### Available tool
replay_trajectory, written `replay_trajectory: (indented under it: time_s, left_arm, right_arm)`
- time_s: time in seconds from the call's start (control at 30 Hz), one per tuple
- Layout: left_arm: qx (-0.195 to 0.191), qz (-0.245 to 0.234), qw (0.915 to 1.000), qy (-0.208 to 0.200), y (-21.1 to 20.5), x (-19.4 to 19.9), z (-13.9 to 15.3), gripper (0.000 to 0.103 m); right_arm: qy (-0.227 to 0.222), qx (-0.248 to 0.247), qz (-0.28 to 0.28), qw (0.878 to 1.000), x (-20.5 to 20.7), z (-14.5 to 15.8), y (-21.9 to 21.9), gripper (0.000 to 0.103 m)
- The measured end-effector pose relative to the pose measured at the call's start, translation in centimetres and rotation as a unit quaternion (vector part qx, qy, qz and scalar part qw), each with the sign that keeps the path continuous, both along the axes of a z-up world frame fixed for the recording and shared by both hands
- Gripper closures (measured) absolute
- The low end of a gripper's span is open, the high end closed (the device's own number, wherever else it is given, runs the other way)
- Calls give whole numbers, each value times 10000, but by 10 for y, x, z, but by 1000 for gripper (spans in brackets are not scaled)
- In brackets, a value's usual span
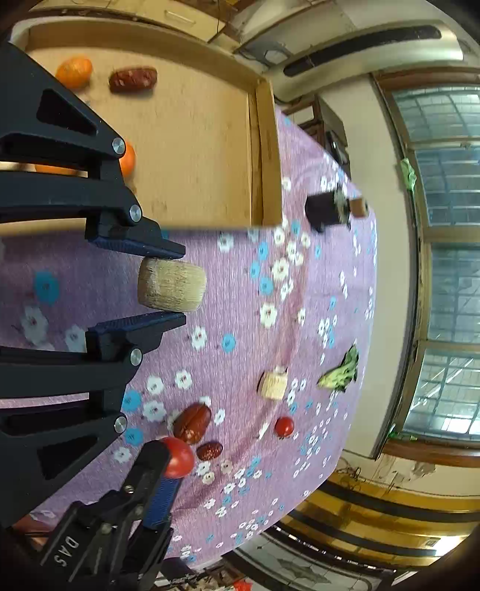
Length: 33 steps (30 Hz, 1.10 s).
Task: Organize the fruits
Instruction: 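Carry the pale biscuit and the red tomato over the cardboard tray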
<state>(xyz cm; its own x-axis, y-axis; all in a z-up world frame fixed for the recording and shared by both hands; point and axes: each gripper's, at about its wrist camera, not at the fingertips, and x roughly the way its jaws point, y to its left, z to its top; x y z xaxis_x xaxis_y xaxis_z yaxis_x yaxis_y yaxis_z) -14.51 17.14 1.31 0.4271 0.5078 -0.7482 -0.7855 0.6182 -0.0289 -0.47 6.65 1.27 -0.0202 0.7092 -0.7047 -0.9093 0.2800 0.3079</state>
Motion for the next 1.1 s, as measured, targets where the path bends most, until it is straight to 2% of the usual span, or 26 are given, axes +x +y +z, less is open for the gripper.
replay_trajectory:
  time_s: [0.43, 1.1]
  left_arm:
    - [177, 380, 9991, 9, 3, -47, 4, 76]
    - [156, 615, 9978, -176, 13, -83, 7, 76]
  right_arm:
    - [-85, -25, 329, 9994, -48, 4, 6, 70]
    - [-192, -83, 624, 9978, -82, 5, 25, 70]
